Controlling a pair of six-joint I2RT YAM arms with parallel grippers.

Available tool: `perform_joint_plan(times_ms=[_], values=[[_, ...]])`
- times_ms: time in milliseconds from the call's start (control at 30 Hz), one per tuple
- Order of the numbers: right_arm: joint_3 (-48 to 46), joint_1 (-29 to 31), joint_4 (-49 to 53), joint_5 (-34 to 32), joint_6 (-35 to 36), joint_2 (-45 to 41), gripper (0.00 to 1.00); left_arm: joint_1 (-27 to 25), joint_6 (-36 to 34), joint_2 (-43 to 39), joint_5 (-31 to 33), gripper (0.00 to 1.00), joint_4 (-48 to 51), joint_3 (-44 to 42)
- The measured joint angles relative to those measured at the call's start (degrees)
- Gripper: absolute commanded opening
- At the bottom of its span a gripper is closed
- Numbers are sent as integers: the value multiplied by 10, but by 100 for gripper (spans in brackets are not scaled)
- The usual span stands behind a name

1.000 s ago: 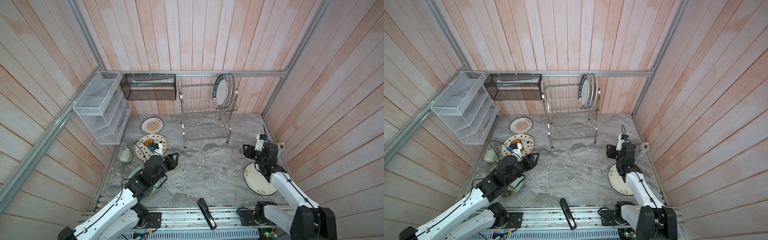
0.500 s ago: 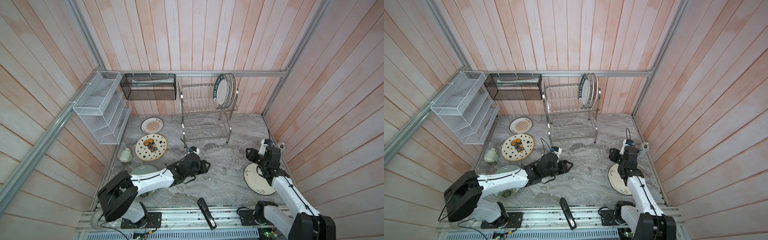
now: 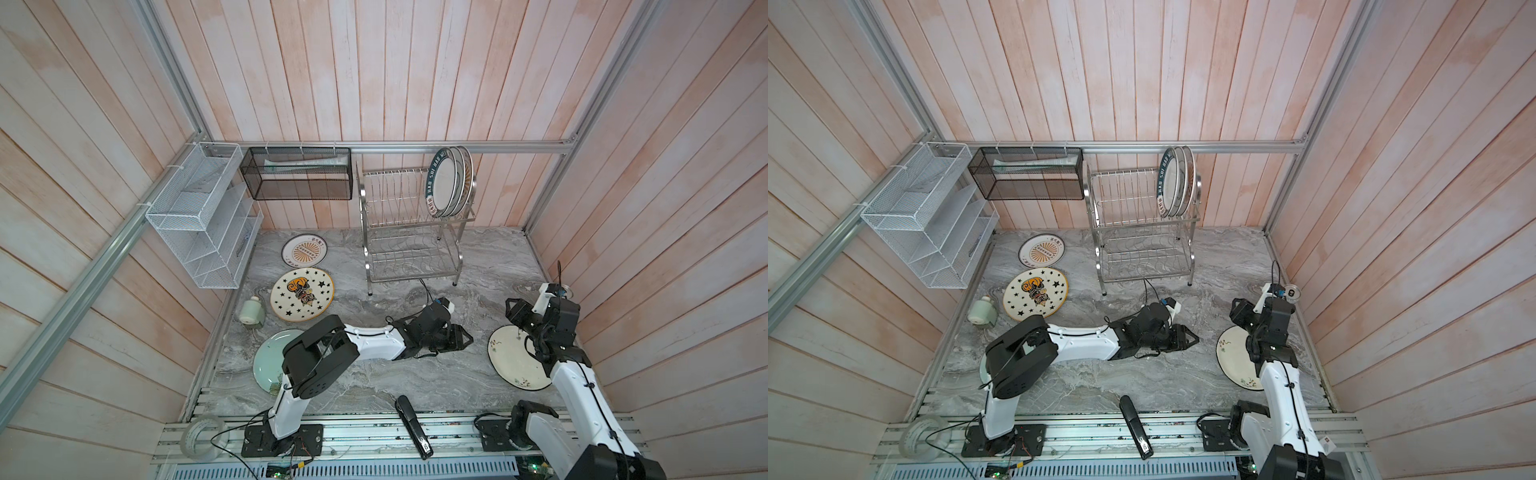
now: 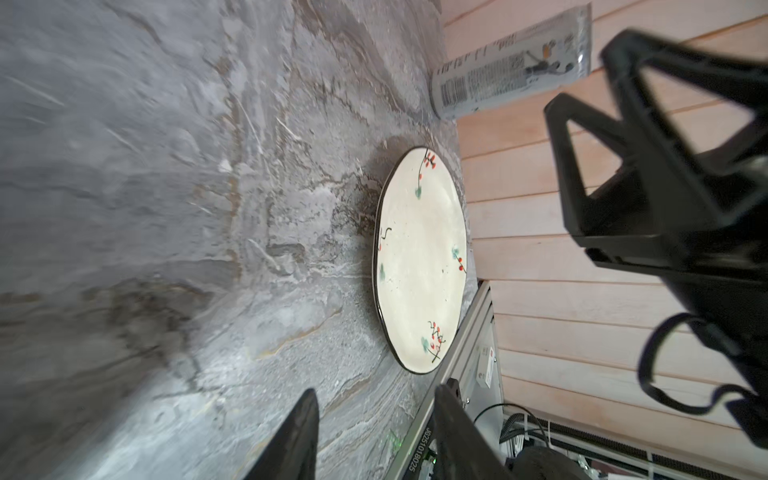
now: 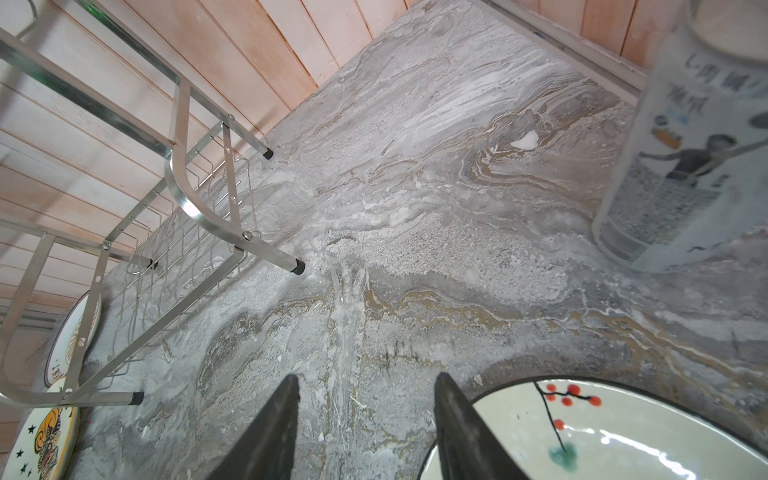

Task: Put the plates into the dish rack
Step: 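Close the left gripper on the rim of the white berry-patterned plate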

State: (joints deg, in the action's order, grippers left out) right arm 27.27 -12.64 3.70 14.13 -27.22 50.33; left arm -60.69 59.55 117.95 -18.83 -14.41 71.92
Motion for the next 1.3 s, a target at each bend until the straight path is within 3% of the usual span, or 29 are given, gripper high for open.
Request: perform_joint_plan(times_ms=[200,633,1300], values=[[0,-23,9,19,0,-10,54,-29,24,74,-33,46,-9,72],[0,-34,15,41,0,-28,53,-44,97,146,-48,43,-44,116],[0,-39,25,59,0,-50,54,-55,175,206,23,16,-77,171]])
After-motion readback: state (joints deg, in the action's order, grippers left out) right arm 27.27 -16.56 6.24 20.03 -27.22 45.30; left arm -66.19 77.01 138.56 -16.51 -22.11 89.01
